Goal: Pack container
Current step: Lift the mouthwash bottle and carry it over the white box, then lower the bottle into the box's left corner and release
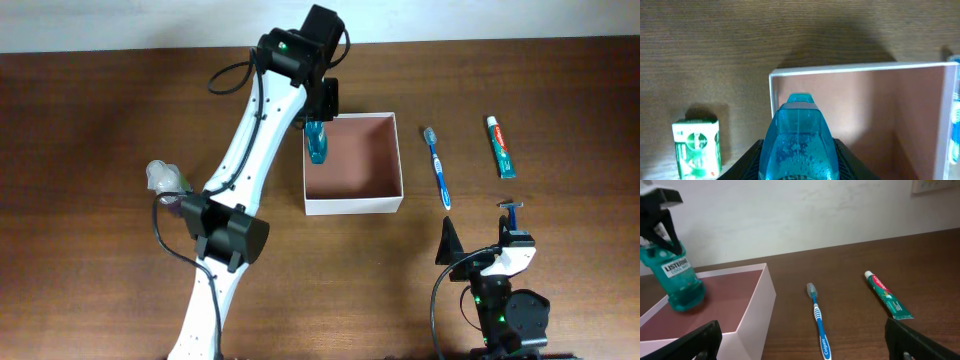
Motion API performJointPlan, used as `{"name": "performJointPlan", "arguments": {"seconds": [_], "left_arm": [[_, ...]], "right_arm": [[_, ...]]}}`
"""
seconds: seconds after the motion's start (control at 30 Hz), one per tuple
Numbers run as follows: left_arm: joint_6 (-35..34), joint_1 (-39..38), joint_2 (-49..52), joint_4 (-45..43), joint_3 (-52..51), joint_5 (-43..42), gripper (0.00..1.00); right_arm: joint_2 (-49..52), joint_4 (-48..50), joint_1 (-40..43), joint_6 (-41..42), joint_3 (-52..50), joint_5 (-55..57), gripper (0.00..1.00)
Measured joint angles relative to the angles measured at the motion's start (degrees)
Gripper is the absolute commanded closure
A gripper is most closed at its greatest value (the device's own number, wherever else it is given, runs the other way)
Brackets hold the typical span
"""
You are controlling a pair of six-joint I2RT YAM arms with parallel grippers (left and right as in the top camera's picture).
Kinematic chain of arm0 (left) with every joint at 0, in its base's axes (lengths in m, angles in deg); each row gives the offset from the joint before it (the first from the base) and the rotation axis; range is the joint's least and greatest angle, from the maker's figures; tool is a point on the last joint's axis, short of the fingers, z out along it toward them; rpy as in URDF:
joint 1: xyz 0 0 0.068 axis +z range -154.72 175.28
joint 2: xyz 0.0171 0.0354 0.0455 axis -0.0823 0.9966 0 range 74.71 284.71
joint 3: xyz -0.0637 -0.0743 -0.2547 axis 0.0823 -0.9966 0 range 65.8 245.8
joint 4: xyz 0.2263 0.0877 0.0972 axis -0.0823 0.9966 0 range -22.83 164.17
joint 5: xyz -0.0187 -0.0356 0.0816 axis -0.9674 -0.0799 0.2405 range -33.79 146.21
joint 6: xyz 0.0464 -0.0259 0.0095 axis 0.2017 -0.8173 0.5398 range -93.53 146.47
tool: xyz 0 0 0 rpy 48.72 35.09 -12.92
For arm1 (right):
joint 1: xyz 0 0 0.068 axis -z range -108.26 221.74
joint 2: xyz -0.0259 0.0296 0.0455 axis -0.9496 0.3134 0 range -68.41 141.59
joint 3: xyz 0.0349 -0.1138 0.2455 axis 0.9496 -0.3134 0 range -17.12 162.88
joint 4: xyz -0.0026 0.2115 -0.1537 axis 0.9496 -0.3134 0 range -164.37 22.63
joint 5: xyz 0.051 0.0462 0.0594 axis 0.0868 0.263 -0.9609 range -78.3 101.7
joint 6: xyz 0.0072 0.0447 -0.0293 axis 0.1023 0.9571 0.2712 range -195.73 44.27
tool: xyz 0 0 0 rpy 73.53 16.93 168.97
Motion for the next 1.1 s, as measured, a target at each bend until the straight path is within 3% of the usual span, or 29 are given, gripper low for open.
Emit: {"name": "performJointPlan", "arguments": {"seconds": [0.27, 0.43, 0.53, 0.63, 1.1], "left_arm": [[-0.2, 0.0, 2.03, -2.51, 0.0, 2.19, 0.92], [-0.2, 0.0, 2.05, -2.29, 0.0, 2.82, 0.76], [-0.2, 0.0, 2.05, -2.16, 0.0, 2.82, 0.73], [-0.2, 0.0, 2.05, -2.08, 0.0, 2.84, 0.62], [-0.2, 0.0, 2.12, -3.63, -3.02, 2.99, 0.61]], "right_arm": [[0.0, 0.02, 0.0, 0.0, 0.0, 0.02, 0.01], [0.0, 0.0, 0.0, -0.02, 0.0, 0.0, 0.02], [0.0, 0.02, 0.0, -0.02, 0.0, 0.0, 0.02], [0.0, 0.0, 0.0, 0.02, 0.0, 0.0, 0.02], [0.0, 0.0, 0.0, -0.02, 0.0, 0.02, 0.02]]}}
